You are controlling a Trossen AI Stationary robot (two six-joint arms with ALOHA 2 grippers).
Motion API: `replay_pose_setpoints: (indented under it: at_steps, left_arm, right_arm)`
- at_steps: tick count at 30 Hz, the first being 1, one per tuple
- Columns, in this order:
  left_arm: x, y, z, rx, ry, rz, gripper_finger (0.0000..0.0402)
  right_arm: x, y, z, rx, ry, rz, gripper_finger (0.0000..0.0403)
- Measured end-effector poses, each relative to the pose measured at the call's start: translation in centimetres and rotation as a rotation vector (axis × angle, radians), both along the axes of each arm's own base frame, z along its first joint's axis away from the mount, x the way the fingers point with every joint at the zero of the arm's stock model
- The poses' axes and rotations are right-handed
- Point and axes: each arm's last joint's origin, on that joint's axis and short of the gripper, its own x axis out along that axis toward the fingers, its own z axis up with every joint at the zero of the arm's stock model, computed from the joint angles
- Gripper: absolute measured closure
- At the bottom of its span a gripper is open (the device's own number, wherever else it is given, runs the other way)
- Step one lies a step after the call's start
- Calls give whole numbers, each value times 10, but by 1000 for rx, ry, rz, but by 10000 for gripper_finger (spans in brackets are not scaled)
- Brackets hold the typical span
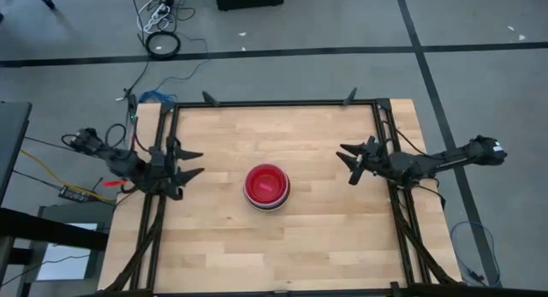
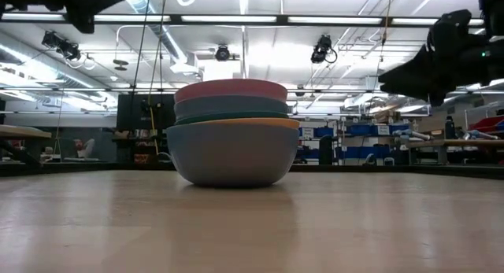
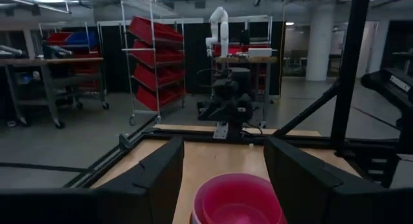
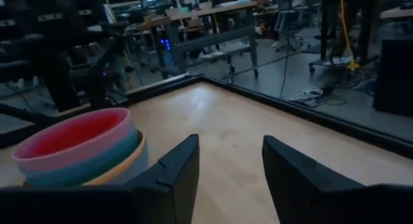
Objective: Nest bowls inside each other
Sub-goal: Return to Home Position
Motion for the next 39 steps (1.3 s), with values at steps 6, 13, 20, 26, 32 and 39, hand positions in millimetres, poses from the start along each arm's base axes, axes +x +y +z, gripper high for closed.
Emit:
replay_pose_setpoints:
  at_steps: [6,13,20,26,32,39]
  left_arm:
    - [7,-1,-24,-29,9,25,178]
    - [12,1,-47,-44,59,68,179]
    - [15,3,-66,-43,99,94,198]
    - [16,5,-85,-30,127,123,214]
    - [15,10,-98,-37,178,282,218]
    - [18,-9,-110,-76,317,-231,218]
  right_arm:
    - [0,-8,-1,-11,15,-24,244]
    - [-1,-16,-2,-46,46,-130,243]
    - [-1,-16,-2,-64,58,-131,247]
    - [-1,-16,-2,-65,57,-131,245]
    - [-1,-16,-2,-65,56,-131,249]
    - [-1,-16,-2,-65,55,-131,247]
